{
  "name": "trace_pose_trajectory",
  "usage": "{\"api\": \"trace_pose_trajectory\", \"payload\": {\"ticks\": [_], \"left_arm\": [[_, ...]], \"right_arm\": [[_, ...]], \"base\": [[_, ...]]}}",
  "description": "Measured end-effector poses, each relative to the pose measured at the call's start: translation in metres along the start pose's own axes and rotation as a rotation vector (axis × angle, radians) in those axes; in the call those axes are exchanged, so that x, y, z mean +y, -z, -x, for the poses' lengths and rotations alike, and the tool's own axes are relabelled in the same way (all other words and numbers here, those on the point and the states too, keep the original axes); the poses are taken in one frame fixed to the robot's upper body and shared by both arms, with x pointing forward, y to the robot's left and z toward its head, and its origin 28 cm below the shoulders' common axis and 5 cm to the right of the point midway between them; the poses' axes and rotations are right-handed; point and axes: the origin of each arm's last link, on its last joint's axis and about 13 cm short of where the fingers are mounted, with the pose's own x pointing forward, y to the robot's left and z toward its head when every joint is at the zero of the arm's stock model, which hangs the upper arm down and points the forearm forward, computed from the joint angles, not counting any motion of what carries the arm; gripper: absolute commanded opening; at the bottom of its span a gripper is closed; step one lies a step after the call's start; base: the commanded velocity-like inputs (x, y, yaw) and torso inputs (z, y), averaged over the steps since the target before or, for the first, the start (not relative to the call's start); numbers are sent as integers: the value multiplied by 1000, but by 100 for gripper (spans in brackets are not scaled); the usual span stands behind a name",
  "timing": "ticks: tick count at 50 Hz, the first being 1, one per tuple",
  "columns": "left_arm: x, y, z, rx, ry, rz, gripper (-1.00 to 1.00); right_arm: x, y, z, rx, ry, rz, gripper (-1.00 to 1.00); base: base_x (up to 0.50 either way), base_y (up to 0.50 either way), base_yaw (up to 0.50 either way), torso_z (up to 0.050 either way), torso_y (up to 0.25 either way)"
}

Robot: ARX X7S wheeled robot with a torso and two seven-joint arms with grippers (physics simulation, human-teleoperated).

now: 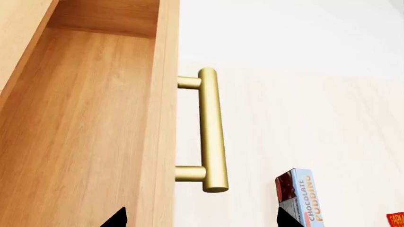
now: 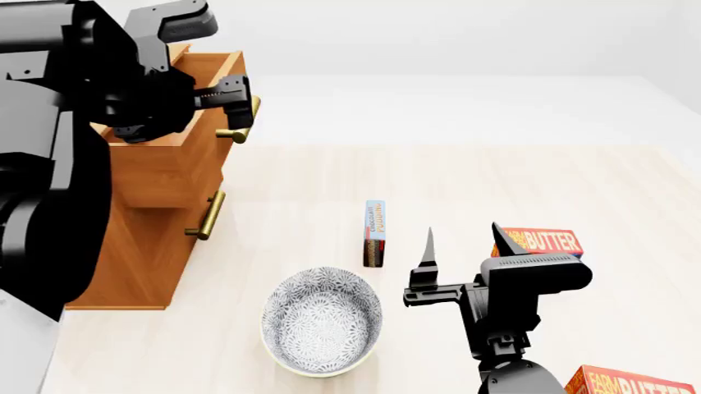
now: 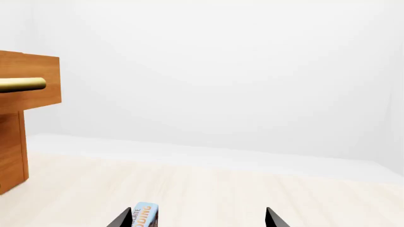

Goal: Put the chocolate pudding in the top drawer of the cabinet and close it.

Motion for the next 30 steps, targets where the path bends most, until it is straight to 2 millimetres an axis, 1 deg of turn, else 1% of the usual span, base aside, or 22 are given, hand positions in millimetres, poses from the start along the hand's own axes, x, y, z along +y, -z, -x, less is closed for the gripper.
{"api": "trace_pose_trajectory", "payload": {"ticks": [30], "left_arm": [[-3,0,1,20,32,-25,100]], "right_arm": [[0,0,0,0,1,1,100]], "base": [[0,0,0,0,0]]}}
